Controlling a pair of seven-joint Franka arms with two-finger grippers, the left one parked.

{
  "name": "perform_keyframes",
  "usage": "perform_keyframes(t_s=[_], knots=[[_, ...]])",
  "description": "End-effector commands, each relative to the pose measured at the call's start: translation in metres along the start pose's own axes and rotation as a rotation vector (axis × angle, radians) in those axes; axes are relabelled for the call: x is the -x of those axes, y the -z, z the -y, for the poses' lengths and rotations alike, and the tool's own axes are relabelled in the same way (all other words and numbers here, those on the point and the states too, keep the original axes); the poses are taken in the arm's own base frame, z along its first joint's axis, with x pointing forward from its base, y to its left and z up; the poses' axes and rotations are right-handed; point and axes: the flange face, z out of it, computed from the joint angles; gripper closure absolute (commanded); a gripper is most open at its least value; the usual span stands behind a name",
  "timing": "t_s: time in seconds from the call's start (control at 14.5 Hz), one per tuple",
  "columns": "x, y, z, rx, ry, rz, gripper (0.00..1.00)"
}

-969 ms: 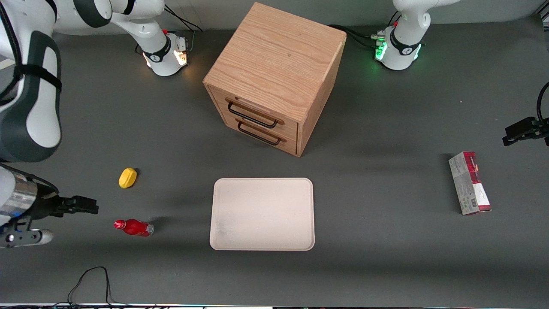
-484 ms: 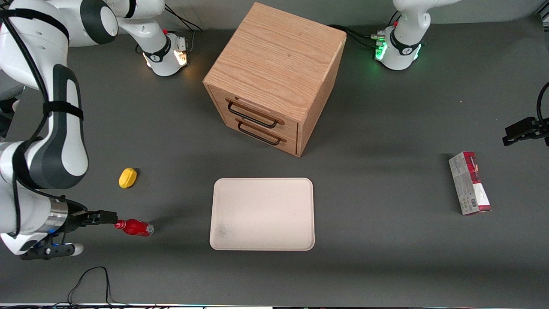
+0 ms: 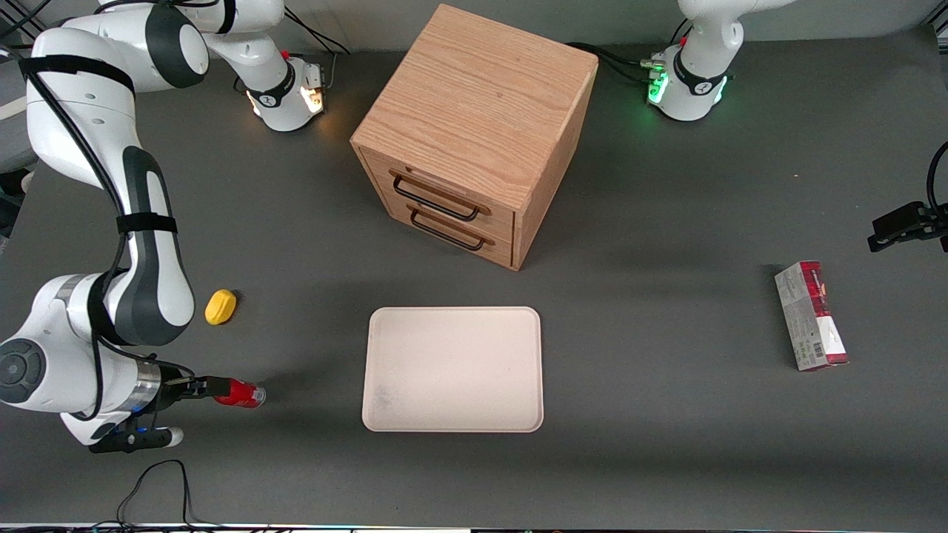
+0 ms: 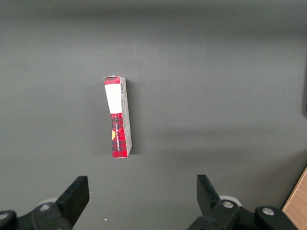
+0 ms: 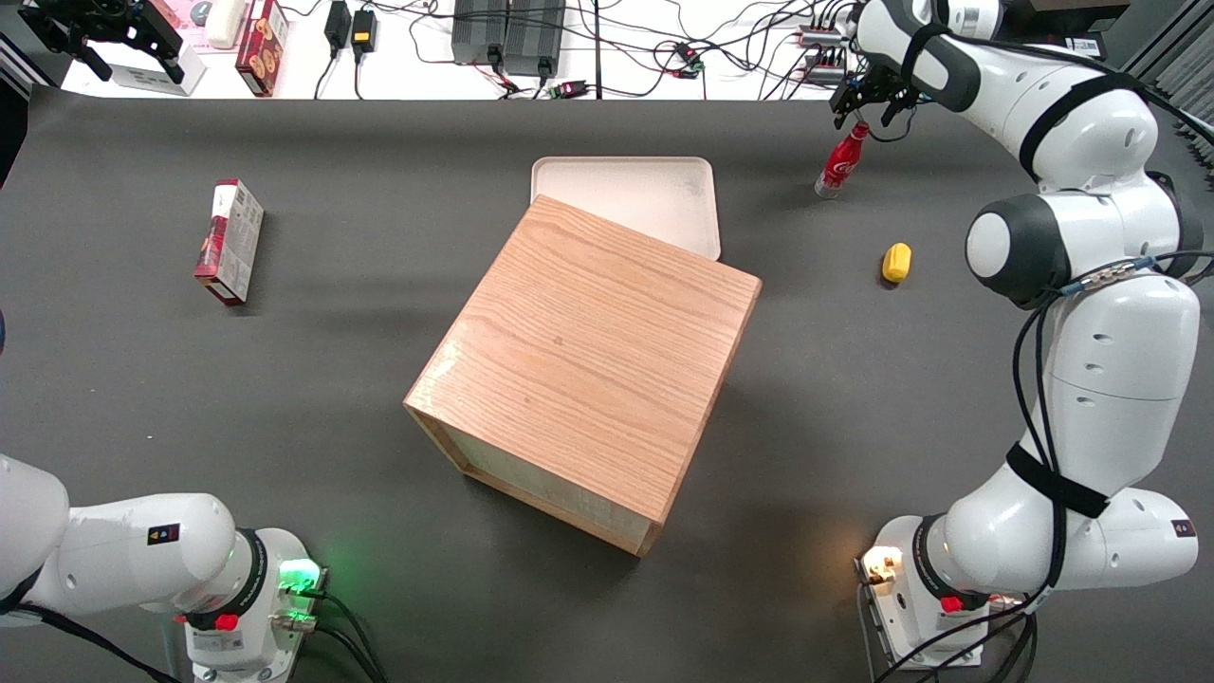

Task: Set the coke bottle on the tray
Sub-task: 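Close the right gripper around the bottle's body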

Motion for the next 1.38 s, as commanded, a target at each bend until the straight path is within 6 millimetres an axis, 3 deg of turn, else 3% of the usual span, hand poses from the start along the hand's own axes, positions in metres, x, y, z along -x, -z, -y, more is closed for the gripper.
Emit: perform_keyframes(t_s=[0.0,0.28,0.9,0.97,1.11,1.31], knots=[[0.003,0.002,0.008,-0.007,-0.009,-0.011,0.00],[0.013,-0.018,0.009,-0.010,-0.007,0.034,0.00],[0.012,-0.005,0.006,-0.005,0.000,0.008,0.00],[0.012,-0.005,0.005,-0.004,0.000,0.008,0.08],[0.012,-0.005,0.005,-0.004,0.002,0.010,0.46],[0.012,-0.006,0.005,-0.004,0.003,0.013,0.87]])
